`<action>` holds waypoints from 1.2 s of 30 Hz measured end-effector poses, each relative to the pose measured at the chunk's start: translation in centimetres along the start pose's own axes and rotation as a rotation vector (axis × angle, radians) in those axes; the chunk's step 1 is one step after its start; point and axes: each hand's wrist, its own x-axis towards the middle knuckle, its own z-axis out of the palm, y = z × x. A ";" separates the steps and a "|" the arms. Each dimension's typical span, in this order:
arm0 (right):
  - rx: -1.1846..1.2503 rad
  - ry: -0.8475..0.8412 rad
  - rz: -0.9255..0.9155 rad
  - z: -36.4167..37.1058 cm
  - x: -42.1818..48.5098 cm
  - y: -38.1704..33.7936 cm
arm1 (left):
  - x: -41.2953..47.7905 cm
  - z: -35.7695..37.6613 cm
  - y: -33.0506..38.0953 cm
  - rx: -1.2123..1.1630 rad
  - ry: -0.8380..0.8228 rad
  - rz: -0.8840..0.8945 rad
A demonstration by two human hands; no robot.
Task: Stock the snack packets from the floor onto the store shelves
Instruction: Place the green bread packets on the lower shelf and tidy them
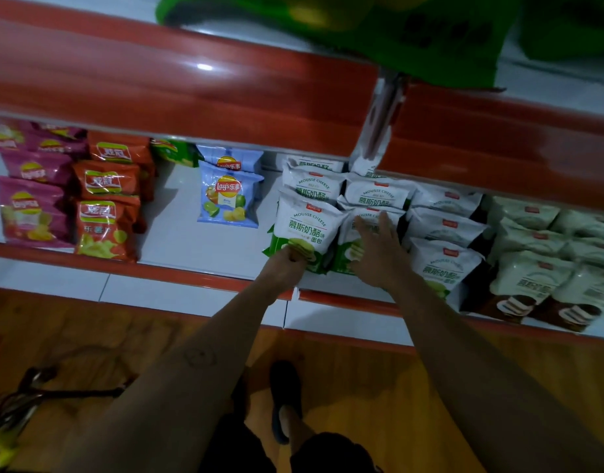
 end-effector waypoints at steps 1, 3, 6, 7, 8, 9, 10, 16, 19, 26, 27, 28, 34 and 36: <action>-0.015 -0.001 0.005 0.3 -0.2 0.1 | -0.1 0.3 -0.1 -0.022 0.007 -0.011; -0.040 -0.005 0.013 0.4 -0.3 0.3 | -0.5 0.9 -0.2 -0.071 0.012 -0.017; 0.031 0.089 0.012 0.2 -0.1 0.0 | -0.8 1.1 -0.4 -0.132 0.004 -0.005; 0.085 0.163 0.020 0.1 0.0 -0.2 | -0.8 1.1 -0.4 -0.133 -0.007 0.003; 0.136 0.227 0.025 -0.1 0.2 -0.4 | -0.8 1.0 -0.4 -0.120 -0.024 0.011; 0.176 0.263 0.018 -0.4 0.5 -0.7 | -0.8 0.9 -0.4 -0.103 -0.042 0.019; 0.202 0.273 -0.002 -0.6 0.7 -1.0 | -0.8 0.8 -0.3 -0.094 -0.055 0.023; 0.161 0.240 -0.113 -1.2 2.8 -3.5 | -0.5 1.0 -0.6 -0.125 -0.065 -0.008; 0.161 0.233 -0.185 -1.7 3.6 -4.2 | -0.4 0.8 -0.6 -0.161 -0.077 0.003; 0.160 0.273 -0.289 -2.6 4.2 -5.4 | -0.1 0.0 -1.6 -0.162 -0.065 0.006; 0.153 0.281 -0.264 -2.7 4.5 -5.3 | 0.0 0.0 -1.7 -0.167 -0.065 0.006; 0.143 0.275 -0.248 -2.8 4.5 -5.1 | 0.1 -0.1 -1.6 -0.167 -0.067 0.004; 0.228 0.287 -0.239 -2.4 4.1 -4.3 | 0.1 0.1 -1.5 -0.124 -0.062 -0.015; 0.277 0.310 -0.240 -2.4 3.6 -3.8 | -0.1 0.0 -1.5 -0.111 -0.070 -0.006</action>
